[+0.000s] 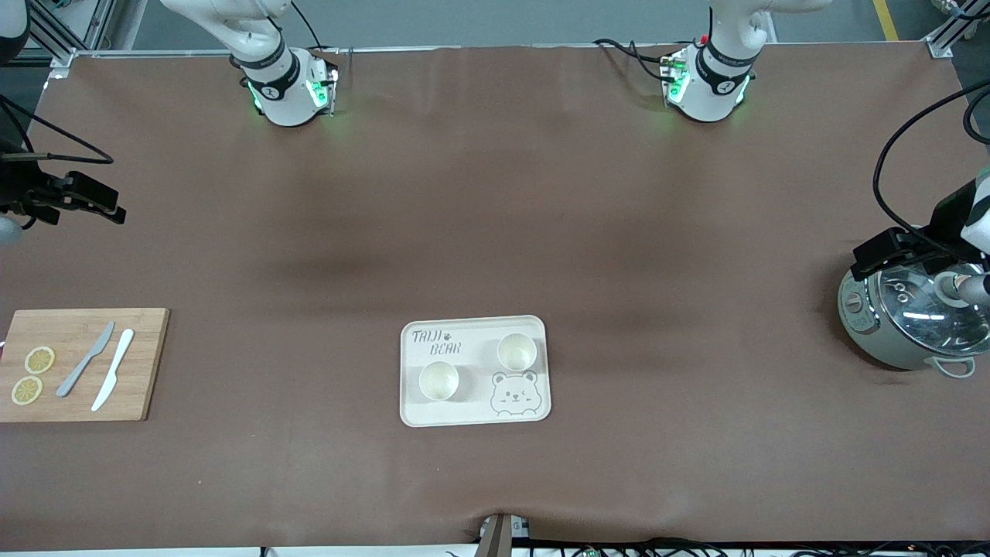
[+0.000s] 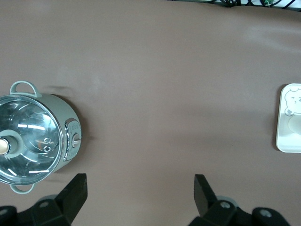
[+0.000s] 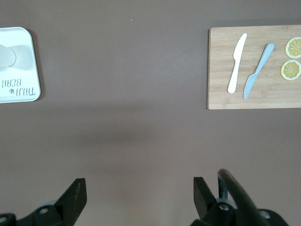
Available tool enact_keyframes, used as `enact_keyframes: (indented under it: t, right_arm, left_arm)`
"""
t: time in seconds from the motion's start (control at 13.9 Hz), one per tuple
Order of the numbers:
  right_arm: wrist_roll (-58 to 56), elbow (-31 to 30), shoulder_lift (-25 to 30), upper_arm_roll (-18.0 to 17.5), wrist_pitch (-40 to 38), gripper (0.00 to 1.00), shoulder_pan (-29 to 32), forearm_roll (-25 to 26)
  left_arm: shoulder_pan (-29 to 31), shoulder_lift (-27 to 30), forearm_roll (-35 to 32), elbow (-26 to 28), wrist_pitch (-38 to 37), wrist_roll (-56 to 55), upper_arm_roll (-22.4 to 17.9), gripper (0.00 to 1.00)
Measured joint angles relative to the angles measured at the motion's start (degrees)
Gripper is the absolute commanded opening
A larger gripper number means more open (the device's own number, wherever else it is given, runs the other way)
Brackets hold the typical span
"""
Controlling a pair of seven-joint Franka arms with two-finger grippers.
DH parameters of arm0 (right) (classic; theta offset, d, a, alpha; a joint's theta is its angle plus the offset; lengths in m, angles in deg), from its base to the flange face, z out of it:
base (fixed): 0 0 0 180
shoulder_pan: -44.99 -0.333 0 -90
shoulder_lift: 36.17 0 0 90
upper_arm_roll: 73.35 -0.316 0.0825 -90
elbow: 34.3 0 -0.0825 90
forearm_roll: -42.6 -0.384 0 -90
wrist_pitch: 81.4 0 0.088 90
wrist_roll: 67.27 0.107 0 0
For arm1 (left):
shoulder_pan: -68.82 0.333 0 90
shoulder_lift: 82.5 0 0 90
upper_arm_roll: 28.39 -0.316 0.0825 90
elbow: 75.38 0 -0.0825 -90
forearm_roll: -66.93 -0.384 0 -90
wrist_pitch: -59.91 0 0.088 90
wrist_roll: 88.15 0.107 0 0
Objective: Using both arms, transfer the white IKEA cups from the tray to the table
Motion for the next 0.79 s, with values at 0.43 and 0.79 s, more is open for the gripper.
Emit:
enact_keyframes:
  t: [0.43, 0.79]
  right_arm:
    - [0.0, 0.0, 0.0, -0.1, 0.0, 1.0, 0.0, 0.0]
    - [0.1, 0.7, -0.6, -0.5, 2.0, 1.0, -0.4, -4.5]
  left_arm:
    - [0.0, 0.0, 0.0, 0.0, -0.1, 0.9, 0.0, 1.0]
    - [0.3, -0.3, 0.0, 1.4, -0.4, 1.0, -0.2, 1.0]
